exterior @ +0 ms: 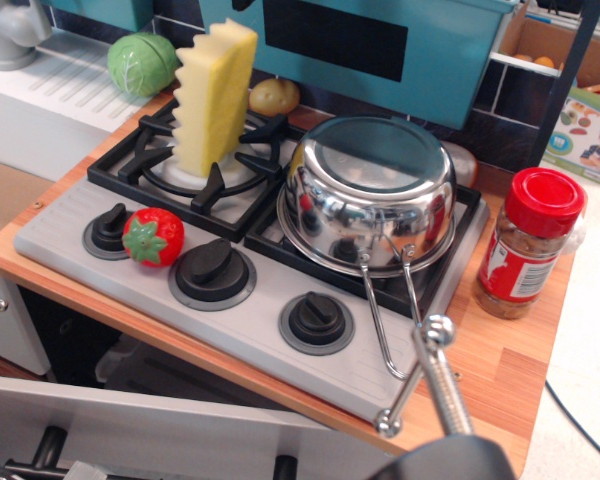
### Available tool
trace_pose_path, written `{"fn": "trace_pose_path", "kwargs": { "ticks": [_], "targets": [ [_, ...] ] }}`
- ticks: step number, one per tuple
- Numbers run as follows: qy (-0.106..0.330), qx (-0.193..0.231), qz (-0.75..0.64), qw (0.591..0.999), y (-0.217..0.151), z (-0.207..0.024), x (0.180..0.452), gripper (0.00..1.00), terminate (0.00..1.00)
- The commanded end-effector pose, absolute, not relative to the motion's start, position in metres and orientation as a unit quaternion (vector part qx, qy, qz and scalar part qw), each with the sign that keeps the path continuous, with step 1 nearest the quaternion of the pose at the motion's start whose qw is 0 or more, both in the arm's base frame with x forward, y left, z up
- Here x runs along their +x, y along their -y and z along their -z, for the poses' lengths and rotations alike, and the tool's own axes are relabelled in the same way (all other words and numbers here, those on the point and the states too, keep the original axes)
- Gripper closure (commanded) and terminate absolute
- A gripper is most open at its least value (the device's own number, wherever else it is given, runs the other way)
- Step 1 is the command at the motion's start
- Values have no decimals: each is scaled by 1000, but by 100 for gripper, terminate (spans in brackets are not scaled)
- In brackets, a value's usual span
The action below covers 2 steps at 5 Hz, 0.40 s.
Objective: Wipe pot with sponge
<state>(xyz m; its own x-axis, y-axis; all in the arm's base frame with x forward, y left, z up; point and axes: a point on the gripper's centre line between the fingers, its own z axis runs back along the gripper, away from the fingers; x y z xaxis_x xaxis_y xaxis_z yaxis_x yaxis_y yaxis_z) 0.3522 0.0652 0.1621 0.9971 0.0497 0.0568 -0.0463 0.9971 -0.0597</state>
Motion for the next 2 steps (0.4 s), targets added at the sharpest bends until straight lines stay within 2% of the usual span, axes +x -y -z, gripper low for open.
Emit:
{"fn": "trace_pose_path", "kwargs": {
  "ticks": [1,2],
  "targets": [
    [29,-29,-24,999,-65,-162,352,0,0],
    [26,-26,-22,999,-66,-152,351,0,0]
  ]
}}
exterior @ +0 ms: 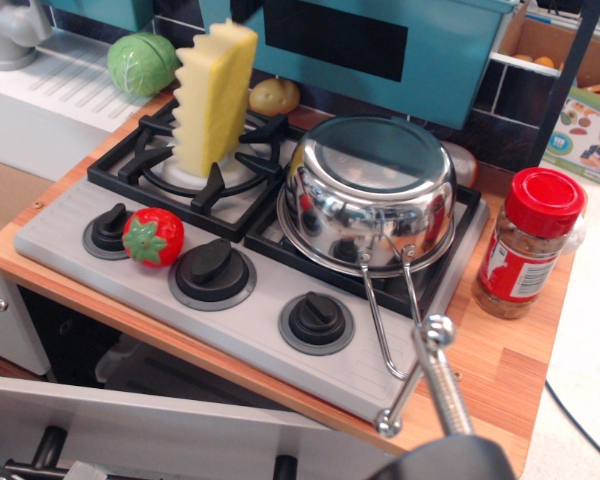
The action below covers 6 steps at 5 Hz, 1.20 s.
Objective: Wipe pot with sponge
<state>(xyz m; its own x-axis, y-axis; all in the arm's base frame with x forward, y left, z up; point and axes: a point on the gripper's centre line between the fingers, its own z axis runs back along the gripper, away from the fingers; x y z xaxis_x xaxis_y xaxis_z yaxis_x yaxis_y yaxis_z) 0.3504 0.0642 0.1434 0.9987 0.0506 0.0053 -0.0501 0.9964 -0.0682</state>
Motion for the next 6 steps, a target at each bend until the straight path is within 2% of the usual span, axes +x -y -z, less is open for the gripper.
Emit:
{"fn": "trace_pose_path", "kwargs": {
  "ticks": [1,3,4,5,6],
  "targets": [
    [30,-17,-25,999,-66,-143,352,0,0],
    [32,3,-29,999,-71,-124,355,0,0],
    [37,12,-35,999,-70,-118,356,100,0],
    [33,11,-38,999,-71,-117,358,100,0],
    [49,7,-37,998,-66,-127,358,100,0]
  ]
}}
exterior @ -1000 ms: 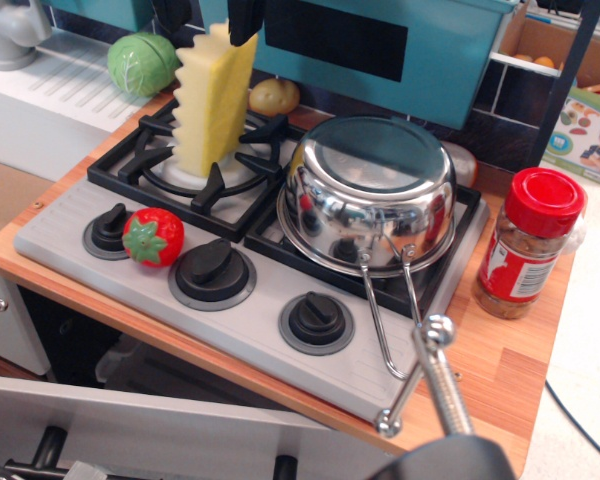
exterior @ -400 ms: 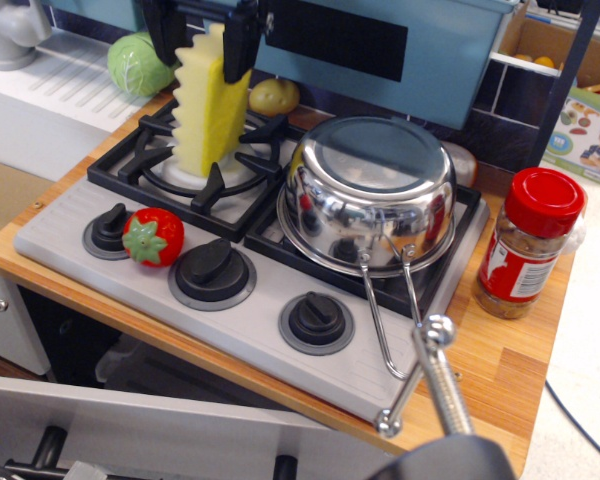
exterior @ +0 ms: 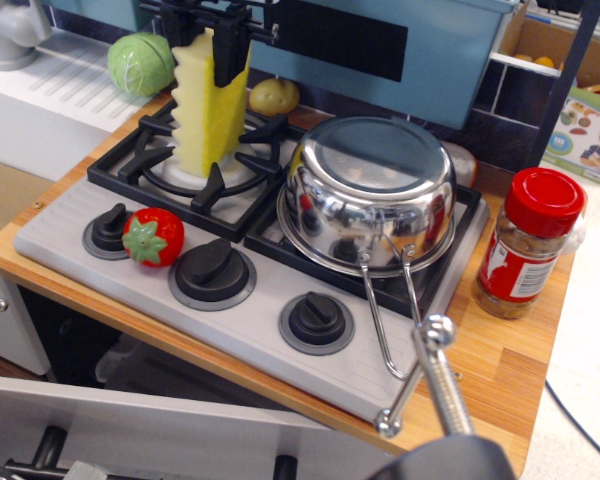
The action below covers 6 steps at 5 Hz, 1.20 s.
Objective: Wipe pot with sponge
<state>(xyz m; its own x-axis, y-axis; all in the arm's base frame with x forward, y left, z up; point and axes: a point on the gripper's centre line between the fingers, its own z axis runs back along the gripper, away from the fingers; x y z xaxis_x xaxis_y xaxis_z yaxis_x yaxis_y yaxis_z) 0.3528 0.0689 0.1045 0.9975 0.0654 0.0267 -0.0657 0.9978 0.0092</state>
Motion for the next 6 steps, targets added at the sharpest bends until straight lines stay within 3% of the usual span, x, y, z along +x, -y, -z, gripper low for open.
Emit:
{"fn": "trace_pose_path", "kwargs": {
  "ticks": [1,2,4,5,6],
  "targets": [
    [64,-16,-31,997,-53,-153,360,100,0],
    [73,-19,-24,997,-31,-168,356,100,0],
    [95,16,3,995,20,-190,345,100,0],
    [87,45,15,995,43,-187,341,100,0],
    [48,67,27,996,58,-168,337,100,0]
  ]
}}
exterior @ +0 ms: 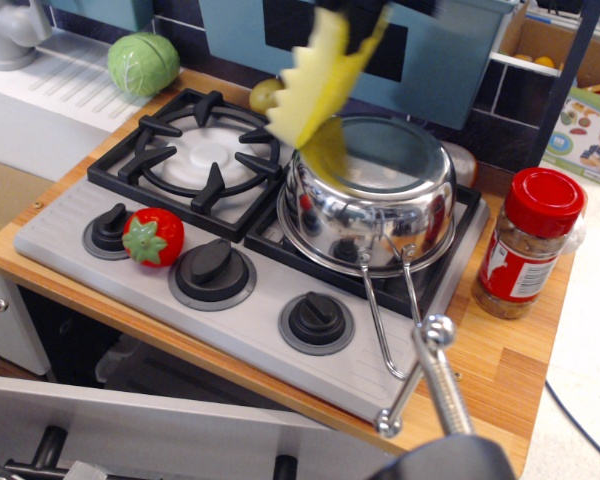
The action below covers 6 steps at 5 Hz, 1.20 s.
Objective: Wipe pot with sponge
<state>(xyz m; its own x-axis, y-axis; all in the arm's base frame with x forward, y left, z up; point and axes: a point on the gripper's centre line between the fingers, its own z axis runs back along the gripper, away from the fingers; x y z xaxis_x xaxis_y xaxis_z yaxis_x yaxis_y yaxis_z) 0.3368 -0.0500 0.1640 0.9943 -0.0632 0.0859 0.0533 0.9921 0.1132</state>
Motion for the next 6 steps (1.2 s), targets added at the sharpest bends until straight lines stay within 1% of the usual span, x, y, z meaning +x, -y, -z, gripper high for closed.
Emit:
{"fn": "trace_pose_path", "kwargs": {
  "ticks": [1,2,3,4,5,6],
  "targets": [
    [34,78,39,996,69,-151,334,100,0],
    [18,69,45,996,87,-144,337,100,0],
    [17,44,47,998,99,-150,339,100,0],
    [14,15,55,998,112,-164,338,100,0],
    [-1,-28,63,998,122,-180,331,100,0],
    [-23,-55,47,997,129,-191,328,100,0]
  ]
}}
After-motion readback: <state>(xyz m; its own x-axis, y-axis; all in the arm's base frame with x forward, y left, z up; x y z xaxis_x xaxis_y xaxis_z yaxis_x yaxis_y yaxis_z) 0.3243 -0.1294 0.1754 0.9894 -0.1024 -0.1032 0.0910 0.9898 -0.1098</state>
